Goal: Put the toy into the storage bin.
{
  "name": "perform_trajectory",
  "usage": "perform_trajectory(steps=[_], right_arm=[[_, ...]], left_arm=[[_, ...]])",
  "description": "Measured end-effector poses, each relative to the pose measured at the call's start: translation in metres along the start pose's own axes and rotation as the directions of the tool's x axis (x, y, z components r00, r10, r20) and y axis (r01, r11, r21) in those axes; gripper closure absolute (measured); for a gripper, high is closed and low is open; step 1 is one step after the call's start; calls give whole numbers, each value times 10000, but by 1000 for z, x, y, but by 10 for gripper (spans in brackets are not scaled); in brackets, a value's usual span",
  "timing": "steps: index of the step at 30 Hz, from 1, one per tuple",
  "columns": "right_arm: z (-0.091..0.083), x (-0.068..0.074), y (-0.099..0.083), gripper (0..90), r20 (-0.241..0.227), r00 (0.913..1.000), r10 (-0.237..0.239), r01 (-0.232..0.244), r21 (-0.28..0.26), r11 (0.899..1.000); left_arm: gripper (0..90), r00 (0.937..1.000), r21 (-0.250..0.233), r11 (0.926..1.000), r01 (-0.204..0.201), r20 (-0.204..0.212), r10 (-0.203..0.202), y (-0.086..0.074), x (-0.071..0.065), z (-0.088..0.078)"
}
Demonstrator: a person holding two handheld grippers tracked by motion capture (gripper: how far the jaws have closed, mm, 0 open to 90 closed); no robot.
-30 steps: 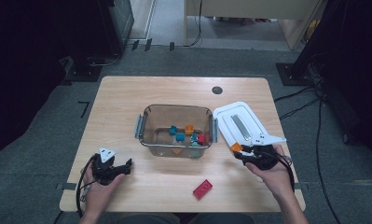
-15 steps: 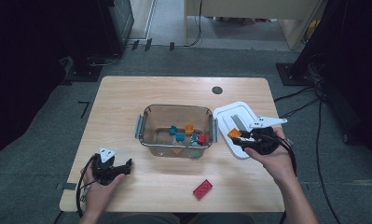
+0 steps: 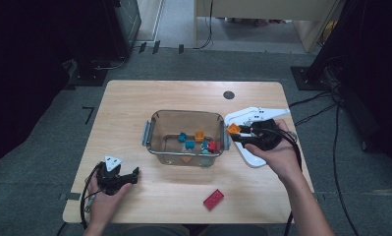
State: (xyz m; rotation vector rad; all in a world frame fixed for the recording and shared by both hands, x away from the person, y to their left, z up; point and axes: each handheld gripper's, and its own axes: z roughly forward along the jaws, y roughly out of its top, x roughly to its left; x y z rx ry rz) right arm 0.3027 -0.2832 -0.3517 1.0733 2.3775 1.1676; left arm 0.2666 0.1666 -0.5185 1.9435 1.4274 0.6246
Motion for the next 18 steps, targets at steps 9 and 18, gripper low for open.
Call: perform_trajectory(steps=[9,18], right_arm=[[24,20,25,604,-452,9973,-583,593,204,9980],[57,35,37,603,-871,9928,-824,881,643,9940]], left_arm=[[132,10000,12,10000,-1,3,1,0,0,0],[132,10000,0,10000,-2,1,2,0,0,0]])
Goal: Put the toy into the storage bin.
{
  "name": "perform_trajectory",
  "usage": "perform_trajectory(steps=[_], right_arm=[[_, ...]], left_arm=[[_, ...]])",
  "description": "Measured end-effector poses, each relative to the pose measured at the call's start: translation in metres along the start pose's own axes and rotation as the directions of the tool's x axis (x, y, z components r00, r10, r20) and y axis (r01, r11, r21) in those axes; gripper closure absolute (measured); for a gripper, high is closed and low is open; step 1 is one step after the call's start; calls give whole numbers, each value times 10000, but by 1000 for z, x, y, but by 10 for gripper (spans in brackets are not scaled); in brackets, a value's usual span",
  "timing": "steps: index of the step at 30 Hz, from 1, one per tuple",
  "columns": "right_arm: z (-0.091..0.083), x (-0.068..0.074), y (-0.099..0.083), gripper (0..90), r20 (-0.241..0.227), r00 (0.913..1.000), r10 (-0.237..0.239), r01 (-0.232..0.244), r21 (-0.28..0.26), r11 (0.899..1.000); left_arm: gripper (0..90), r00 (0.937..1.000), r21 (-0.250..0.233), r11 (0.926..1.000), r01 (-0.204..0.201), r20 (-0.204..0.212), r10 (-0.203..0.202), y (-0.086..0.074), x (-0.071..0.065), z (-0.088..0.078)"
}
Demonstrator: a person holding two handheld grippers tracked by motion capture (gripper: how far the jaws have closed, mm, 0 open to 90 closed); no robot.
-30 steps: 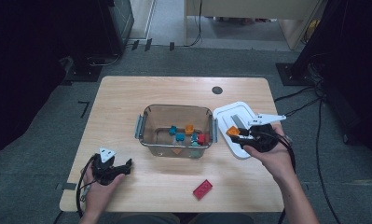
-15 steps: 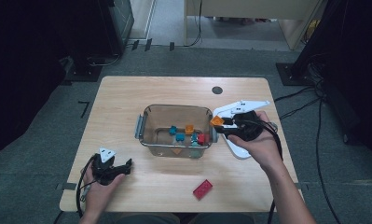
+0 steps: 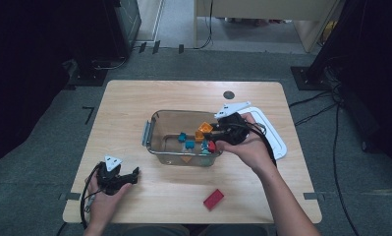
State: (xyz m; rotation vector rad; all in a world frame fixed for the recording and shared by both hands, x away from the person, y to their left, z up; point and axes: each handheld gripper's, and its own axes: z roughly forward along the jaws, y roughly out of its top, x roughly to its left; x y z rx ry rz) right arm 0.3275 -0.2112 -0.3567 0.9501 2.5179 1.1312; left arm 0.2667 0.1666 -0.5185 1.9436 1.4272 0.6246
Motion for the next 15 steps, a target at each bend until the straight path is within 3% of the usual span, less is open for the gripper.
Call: perform_trajectory(steps=[9,15], right_arm=[[29,0,2,603,20,10000,-51,48,983,9951],[44,-4,1,603,301,9987,406,-458,1992,9789]], left_arm=[[133,10000,1,10000,1,-1,-1,0,0,0],[132,10000,3,10000,2,-1,-2,0,0,0]])
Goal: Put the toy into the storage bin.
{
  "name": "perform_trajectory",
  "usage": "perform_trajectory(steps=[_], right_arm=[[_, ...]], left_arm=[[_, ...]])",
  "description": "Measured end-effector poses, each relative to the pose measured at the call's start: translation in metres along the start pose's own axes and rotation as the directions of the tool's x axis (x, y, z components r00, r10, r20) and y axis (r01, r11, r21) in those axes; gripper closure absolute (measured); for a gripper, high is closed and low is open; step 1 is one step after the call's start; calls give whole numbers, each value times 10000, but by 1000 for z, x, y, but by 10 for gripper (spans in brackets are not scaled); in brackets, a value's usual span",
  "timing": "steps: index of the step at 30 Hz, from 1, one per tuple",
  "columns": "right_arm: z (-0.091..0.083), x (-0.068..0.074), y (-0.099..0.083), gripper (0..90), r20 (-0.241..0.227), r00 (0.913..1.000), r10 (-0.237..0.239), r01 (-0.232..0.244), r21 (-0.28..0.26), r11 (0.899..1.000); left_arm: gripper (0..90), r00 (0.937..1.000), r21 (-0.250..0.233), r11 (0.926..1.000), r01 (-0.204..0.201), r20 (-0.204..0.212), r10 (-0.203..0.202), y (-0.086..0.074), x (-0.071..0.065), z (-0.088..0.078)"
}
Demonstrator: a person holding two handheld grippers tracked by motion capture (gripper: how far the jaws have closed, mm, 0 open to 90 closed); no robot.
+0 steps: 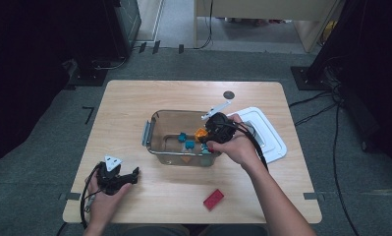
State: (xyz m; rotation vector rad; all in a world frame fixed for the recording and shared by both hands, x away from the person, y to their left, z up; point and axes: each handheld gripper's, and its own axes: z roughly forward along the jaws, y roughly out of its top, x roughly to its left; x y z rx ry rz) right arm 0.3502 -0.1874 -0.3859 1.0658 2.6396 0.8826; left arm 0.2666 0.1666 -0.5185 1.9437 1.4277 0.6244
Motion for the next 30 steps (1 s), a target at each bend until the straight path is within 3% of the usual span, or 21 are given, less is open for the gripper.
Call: perform_trajectory(steps=[6,11,18,26,30], right_arm=[[7,1,1,603,7,10000,-85,85,404,9991],[7,2,1,576,-26,10000,18,-18,298,9996],[3,4,1,381,-322,9993,-213,210,-96,9997],[-8,3,-5,248,-393,9991,-184,153,-779,9968],[-15,2,-11,218,-323,9984,-459,418,-1164,9923]], left_arm=[[132,10000,11,10000,-15,3,15,0,0,0],[133,10000,4,10000,-3,2,3,0,0,0],[133,10000,-2,10000,-4,-1,4,0,0,0],[133,10000,-3,10000,0,-3,0,0,0,0],[133,10000,-7,10000,1,-1,-1,0,0,0]])
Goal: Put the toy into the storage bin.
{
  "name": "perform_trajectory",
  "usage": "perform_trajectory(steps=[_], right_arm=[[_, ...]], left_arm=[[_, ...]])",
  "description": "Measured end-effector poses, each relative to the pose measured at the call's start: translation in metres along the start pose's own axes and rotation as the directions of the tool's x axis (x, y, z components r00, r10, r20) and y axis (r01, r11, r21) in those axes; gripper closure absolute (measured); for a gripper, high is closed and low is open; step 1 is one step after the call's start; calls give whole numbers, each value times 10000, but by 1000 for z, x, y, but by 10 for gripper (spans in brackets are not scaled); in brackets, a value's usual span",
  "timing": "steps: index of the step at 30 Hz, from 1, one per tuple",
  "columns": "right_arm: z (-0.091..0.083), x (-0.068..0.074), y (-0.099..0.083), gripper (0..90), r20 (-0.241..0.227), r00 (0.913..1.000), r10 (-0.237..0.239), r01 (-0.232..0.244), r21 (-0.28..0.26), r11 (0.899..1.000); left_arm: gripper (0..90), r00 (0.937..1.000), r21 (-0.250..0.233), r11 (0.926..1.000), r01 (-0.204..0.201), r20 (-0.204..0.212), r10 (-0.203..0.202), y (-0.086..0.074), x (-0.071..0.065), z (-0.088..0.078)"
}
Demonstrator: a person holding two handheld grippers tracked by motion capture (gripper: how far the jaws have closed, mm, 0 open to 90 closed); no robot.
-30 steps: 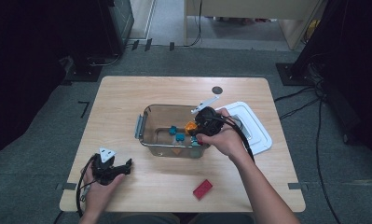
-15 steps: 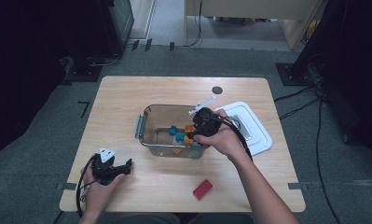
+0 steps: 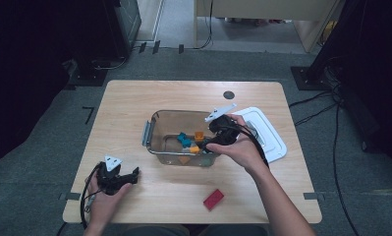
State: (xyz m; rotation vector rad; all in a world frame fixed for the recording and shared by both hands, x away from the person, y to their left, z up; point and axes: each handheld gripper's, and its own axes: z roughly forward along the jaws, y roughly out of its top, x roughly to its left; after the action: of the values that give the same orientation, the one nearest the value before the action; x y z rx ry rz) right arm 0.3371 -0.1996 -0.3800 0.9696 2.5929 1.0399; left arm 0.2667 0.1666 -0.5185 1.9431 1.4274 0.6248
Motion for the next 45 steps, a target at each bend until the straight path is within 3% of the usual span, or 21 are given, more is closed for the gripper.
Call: perform_trajectory(steps=[7,28,36,45], right_arm=[[-19,-6,-9,216,94,9999,68,-59,-848,9964],[-62,-28,-66,216,650,9937,915,-816,-1402,9867],[-67,-27,-94,220,709,9902,1206,-1094,-1446,9834],[-55,-12,-129,229,512,9900,1312,-1233,-1349,9831]], left_arm=[[132,10000,1,10000,0,2,0,0,0,0],[132,10000,4,10000,-7,-2,7,0,0,0],[132,10000,9,10000,5,4,-5,0,0,0],[132,10000,16,10000,5,6,-5,0,0,0]])
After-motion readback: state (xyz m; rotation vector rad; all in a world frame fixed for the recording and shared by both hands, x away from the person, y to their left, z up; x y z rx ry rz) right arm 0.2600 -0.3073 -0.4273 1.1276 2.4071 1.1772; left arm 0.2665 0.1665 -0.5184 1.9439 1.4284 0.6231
